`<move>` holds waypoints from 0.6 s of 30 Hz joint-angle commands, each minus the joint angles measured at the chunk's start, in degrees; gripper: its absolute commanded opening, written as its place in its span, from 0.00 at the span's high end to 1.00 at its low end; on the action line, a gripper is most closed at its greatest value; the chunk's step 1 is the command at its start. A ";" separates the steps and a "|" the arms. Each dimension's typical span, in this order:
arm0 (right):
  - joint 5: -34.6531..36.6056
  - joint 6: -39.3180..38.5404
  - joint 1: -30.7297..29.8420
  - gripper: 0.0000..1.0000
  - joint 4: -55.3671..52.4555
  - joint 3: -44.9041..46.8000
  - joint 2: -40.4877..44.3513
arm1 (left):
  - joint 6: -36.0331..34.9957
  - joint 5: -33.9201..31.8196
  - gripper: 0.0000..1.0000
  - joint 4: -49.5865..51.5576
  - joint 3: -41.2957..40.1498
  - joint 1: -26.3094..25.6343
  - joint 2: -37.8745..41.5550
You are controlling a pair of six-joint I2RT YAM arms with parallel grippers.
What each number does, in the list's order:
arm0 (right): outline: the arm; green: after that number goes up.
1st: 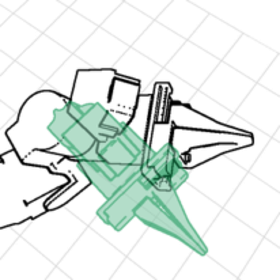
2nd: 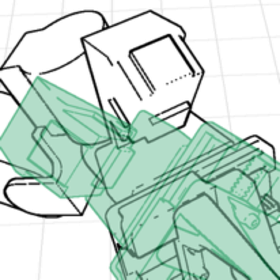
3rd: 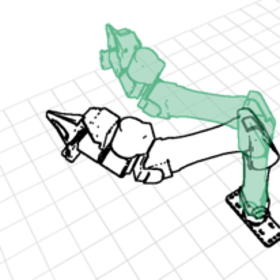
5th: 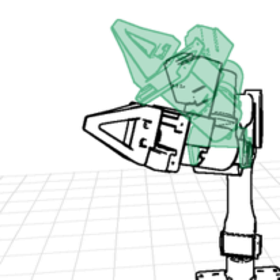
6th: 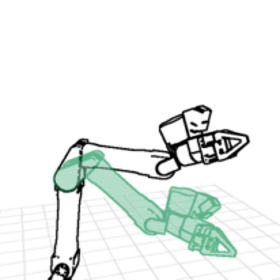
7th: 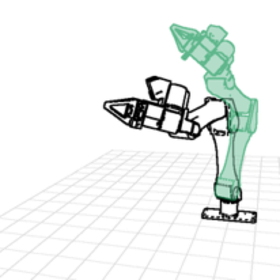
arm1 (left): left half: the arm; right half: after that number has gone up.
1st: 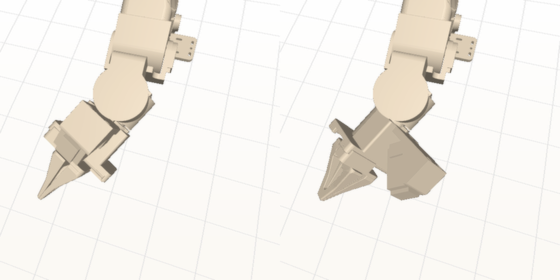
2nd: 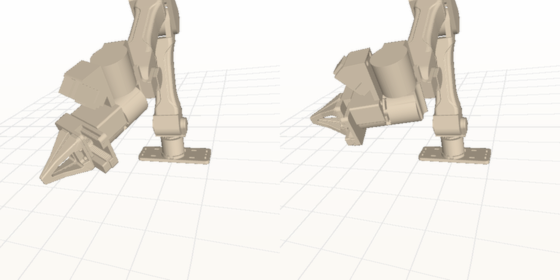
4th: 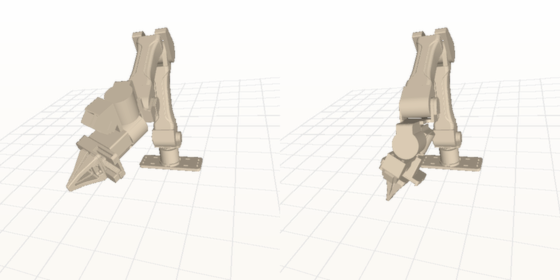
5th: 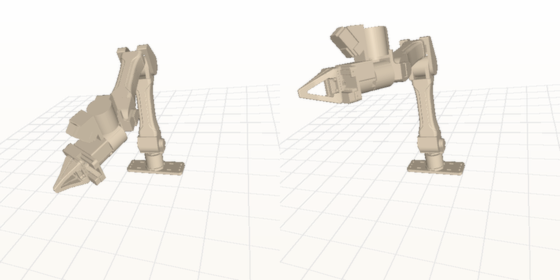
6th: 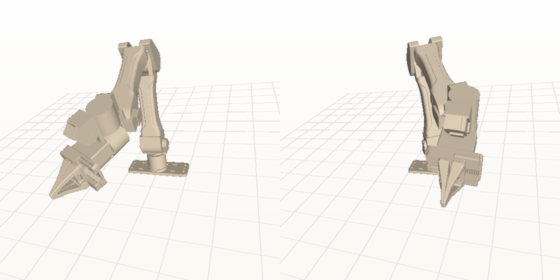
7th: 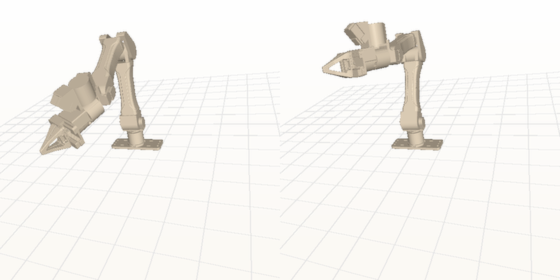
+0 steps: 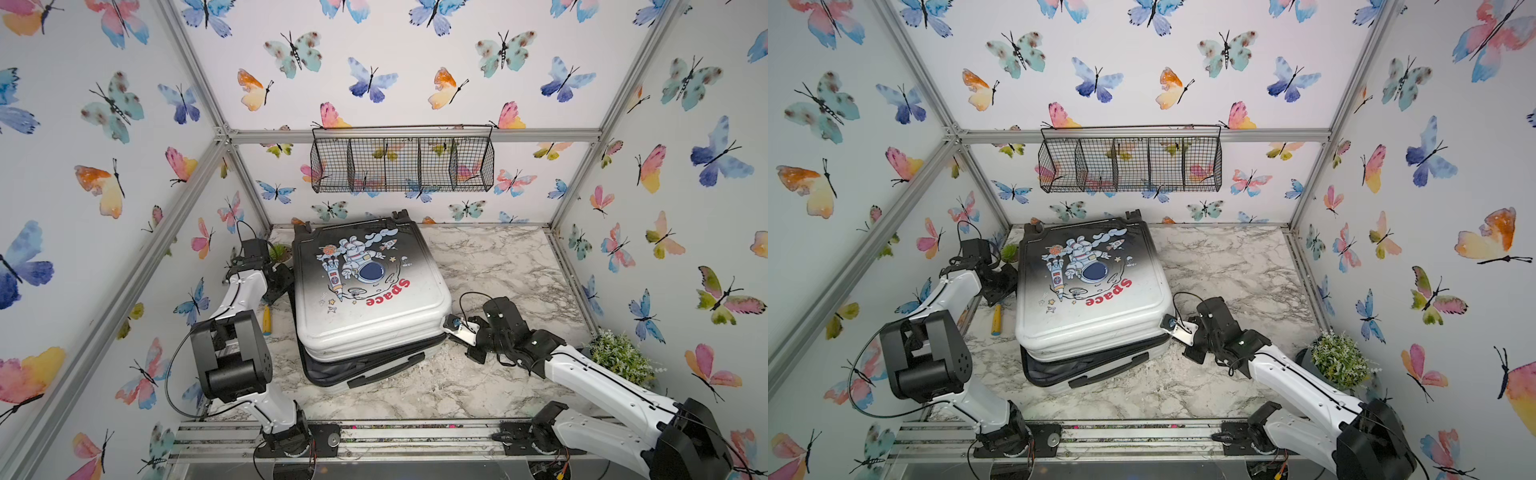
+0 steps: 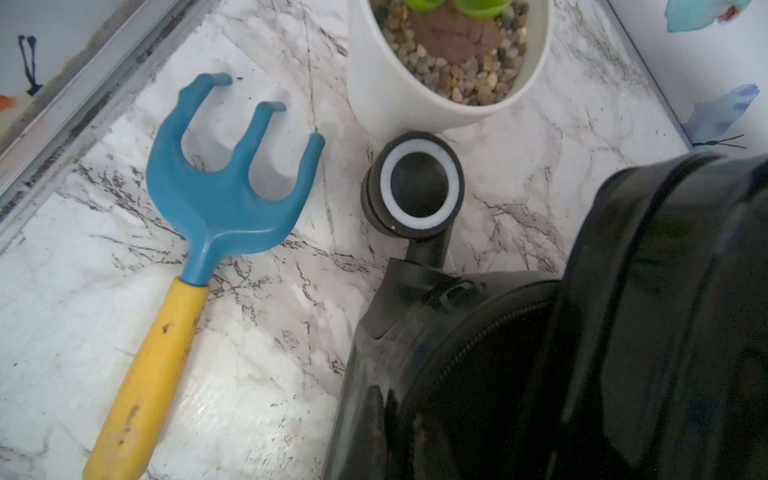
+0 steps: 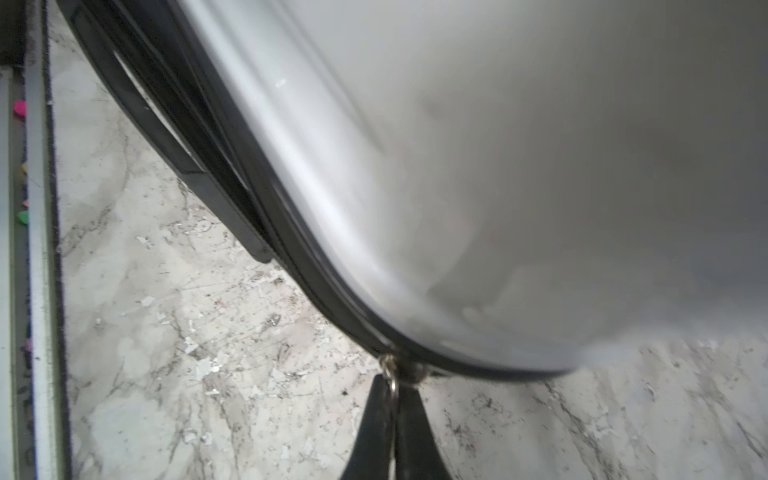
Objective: Close the suitcase zippers
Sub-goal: Zip the zipper on the suitcase.
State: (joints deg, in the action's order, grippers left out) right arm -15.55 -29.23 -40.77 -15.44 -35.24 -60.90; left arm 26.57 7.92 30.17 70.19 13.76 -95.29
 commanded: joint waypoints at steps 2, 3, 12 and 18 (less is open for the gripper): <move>-0.01 5.96 -6.93 0.97 -0.87 -3.10 0.88 | 10.01 -8.58 1.00 1.58 0.17 -0.48 -0.93; 0.53 7.02 -8.33 0.97 -0.57 -3.48 0.84 | 10.00 -8.55 1.00 1.71 0.42 -0.53 -0.89; 4.30 16.58 -22.13 0.97 9.30 -9.27 -6.87 | 11.67 -7.66 1.00 1.56 -0.88 -2.89 1.38; 4.72 17.01 -24.86 0.97 11.72 -14.29 -13.11 | 10.92 -7.35 1.00 2.08 -1.92 -3.21 3.27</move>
State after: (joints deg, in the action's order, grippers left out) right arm -5.39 -13.52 -63.70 -13.89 -45.71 -73.91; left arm 27.70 5.58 29.78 69.76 12.21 -94.65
